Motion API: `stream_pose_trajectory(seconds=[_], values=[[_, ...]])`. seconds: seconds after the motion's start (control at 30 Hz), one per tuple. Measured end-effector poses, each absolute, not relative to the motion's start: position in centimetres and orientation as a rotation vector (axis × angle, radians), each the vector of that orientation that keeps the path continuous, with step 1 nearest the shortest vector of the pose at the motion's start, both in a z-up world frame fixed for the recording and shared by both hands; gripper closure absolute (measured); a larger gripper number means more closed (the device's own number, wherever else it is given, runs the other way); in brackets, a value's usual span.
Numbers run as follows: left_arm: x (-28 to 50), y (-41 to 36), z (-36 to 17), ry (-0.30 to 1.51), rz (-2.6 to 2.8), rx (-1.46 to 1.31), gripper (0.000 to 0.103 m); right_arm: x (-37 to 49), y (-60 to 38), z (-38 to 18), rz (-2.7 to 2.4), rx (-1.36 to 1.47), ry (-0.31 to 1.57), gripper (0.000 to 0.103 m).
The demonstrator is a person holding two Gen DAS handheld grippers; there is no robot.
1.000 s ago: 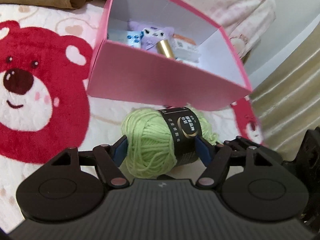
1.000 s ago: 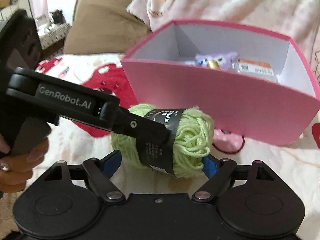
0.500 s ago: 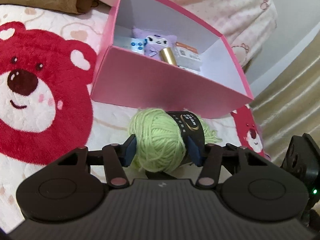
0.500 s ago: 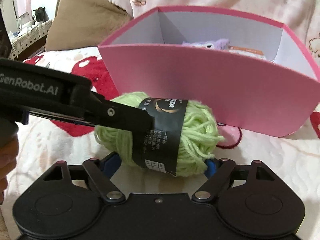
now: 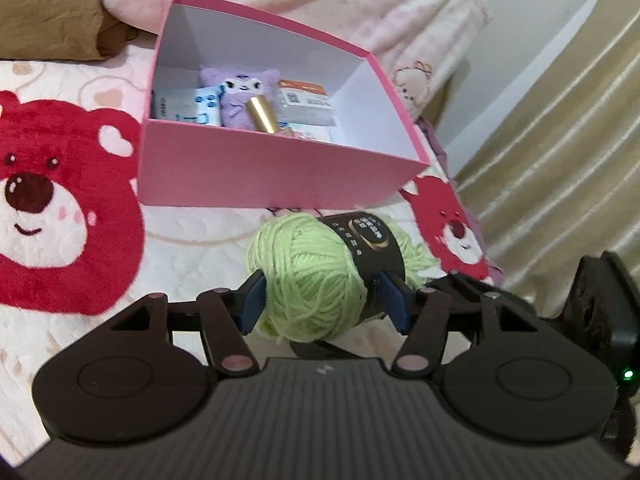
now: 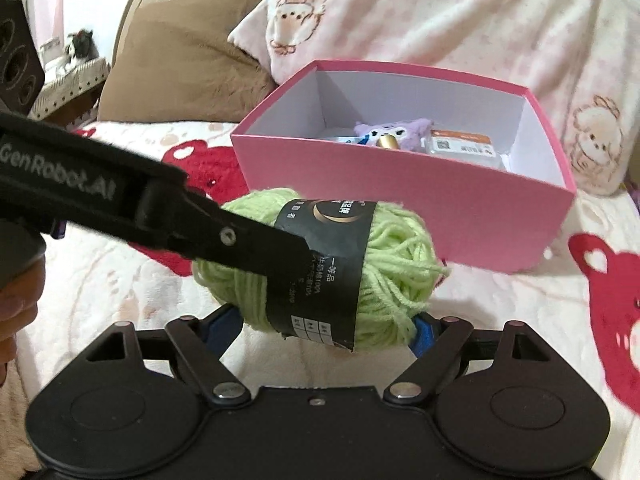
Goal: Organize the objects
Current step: 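Lift the yarn ball with the left gripper and carry it over the box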
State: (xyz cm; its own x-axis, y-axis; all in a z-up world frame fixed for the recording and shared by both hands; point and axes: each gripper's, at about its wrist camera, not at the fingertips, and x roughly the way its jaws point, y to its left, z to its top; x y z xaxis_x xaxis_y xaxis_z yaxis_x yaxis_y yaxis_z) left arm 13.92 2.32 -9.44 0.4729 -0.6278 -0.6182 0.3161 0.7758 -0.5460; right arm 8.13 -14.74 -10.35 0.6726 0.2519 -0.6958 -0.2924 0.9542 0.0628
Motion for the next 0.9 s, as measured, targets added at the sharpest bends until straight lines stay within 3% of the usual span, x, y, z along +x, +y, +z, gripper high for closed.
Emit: stream_pose_trajectory(seconds=[0.53,0.9], values=[[12.5,-0.4,0.7,0.815,-0.634,-0.201,0.042,6.4,-15.9,-1.8,0.31,-0.115,0.63,0.016],[19.2,-2.6,6.8,0.756,-0.66,-0.17,0.041,11.5,-18.9,4.8,0.302,-0.115,0.541,0.014]])
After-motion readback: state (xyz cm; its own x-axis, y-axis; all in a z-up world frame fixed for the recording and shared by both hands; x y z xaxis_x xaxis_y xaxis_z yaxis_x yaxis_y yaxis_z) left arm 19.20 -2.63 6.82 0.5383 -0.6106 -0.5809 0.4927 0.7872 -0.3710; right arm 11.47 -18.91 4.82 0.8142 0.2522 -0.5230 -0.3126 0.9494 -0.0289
